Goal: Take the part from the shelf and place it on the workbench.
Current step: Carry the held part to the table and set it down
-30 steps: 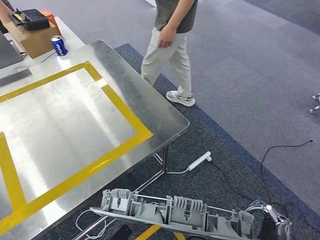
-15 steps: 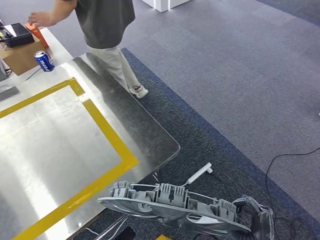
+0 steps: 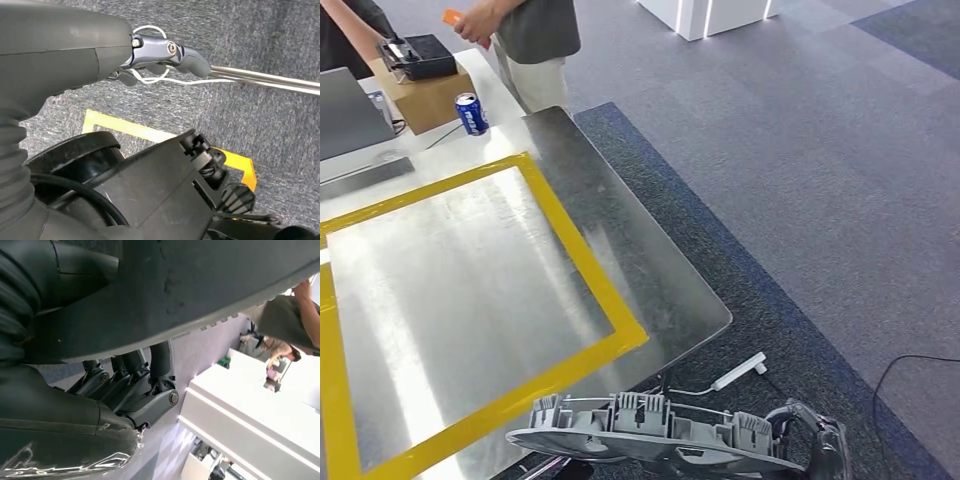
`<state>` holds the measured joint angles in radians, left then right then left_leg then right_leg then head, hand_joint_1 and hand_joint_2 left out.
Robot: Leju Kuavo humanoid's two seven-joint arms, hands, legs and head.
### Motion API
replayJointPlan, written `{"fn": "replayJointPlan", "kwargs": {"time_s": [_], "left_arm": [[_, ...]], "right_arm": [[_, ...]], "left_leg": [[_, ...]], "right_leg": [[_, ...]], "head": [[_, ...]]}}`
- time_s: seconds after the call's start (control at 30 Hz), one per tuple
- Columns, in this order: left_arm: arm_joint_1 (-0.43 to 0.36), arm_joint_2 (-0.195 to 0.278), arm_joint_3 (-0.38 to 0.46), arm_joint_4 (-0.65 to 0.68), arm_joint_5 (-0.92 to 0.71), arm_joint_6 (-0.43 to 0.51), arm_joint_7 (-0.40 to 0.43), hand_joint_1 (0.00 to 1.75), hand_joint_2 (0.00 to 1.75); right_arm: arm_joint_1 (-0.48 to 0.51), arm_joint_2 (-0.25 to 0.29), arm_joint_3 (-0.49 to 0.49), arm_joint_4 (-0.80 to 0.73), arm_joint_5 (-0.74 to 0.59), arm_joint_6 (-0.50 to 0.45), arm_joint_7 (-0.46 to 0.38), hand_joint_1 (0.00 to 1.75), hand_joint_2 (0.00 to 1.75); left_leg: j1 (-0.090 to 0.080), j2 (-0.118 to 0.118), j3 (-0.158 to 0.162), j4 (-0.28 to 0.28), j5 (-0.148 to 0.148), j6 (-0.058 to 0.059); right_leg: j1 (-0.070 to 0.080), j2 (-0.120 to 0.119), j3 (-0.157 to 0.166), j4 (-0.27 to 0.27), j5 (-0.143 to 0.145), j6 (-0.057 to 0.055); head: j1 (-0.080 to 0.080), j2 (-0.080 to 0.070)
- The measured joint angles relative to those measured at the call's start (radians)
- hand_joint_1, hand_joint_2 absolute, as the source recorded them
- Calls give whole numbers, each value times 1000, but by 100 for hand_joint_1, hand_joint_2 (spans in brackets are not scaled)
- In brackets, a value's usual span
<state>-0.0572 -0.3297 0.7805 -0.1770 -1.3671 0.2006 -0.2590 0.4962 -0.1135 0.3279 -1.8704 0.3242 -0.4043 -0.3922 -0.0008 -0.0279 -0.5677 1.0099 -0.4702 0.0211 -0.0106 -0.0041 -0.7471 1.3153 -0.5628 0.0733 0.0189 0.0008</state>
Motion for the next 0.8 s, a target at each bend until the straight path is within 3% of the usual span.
{"fn": "replayJointPlan", "kwargs": {"time_s": [0.03,0.07,0.13,0.2,0.27,0.3,0.37,0.43,0.47,0.5,0.53,0.6,0.63,0.7,0.73,0.8], "left_arm": [[0,0,0,0,-1,0,0,0,175],[0,0,0,0,-1,0,0,0,175],[-1,0,-1,0,-2,0,1,0,175],[-1,0,-2,0,-3,0,1,0,175],[0,1,-3,0,-3,-1,2,0,175],[1,2,-3,0,-3,-1,3,0,175],[0,2,-5,0,-3,-1,4,0,175],[0,3,-7,0,-4,-2,4,0,175],[0,3,-7,0,-5,-2,4,0,175],[0,3,-8,0,-6,-3,4,0,175],[0,3,-8,0,-7,-4,5,0,175],[0,4,-8,0,-10,-7,3,0,175],[0,4,-9,0,-12,-8,1,0,175],[-1,3,-12,0,-17,-14,-5,0,175],[-1,3,-14,0,-19,-16,-7,0,175],[2,3,-16,0,-21,-19,-8,0,175]], "right_arm": [[-1,-4,2,3,-1,-1,4,175,175],[-1,-8,4,5,-2,-2,8,175,175],[-3,-17,9,7,0,-5,19,175,175],[-5,-29,15,8,10,-16,40,175,175],[-7,-48,24,8,26,-32,66,175,175],[-8,-57,28,8,32,-39,77,175,175],[-10,-71,36,8,40,-49,89,175,175],[-11,-81,46,8,48,-61,102,175,175],[-13,-88,51,8,57,-69,113,175,175],[-16,-96,58,8,71,-79,127,175,175],[-21,-106,64,8,86,-90,142,175,175],[-32,-129,76,5,119,-107,175,175,175],[-38,-144,81,-1,140,-112,195,175,175],[-49,-186,88,-27,188,-120,245,175,175],[-57,-215,91,-45,205,-120,269,175,175],[-75,-270,91,-83,219,-115,303,175,175]], "left_leg": [[-1,-12,2,0,0,0],[-1,-25,5,0,-1,0],[-2,-50,8,2,-4,-3],[-1,-69,6,2,-4,-12],[2,-86,2,-1,-2,-24],[3,-84,1,-1,-4,-29],[0,-46,-20,42,-37,-38],[0,1,-80,162,-103,-46],[1,10,-113,226,-128,-49],[2,14,-135,266,-136,-52],[3,16,-138,269,-123,-54],[6,39,-87,169,-57,-57],[5,71,-50,96,-28,-58],[4,113,-5,8,-2,-50],[2,117,-2,-4,-2,-43],[1,88,-5,-4,1,-27]], "right_leg": [[0,3,7,-12,15,-3],[1,9,32,-62,45,-6],[-2,43,105,-202,99,-14],[-3,68,146,-274,110,-19],[-1,57,153,-281,109,-26],[-2,47,155,-285,111,-31],[-6,25,159,-295,114,-43],[-6,0,160,-298,113,-51],[-6,-13,160,-298,113,-52],[-7,-27,160,-298,112,-52],[-7,-40,160,-298,111,-51],[-8,-63,164,-297,109,-46],[-5,-73,166,-295,107,-41],[0,-90,171,-292,103,-27],[2,-100,174,-292,102,-21],[-1,-112,180,-294,98,-8]], "head": [[0,0],[0,0],[0,0],[-1,0],[-1,0],[-1,0],[-8,0],[-15,0],[-16,0],[-16,0],[-16,0],[-16,0],[-17,0],[-19,0],[-19,0],[-16,0]]}}
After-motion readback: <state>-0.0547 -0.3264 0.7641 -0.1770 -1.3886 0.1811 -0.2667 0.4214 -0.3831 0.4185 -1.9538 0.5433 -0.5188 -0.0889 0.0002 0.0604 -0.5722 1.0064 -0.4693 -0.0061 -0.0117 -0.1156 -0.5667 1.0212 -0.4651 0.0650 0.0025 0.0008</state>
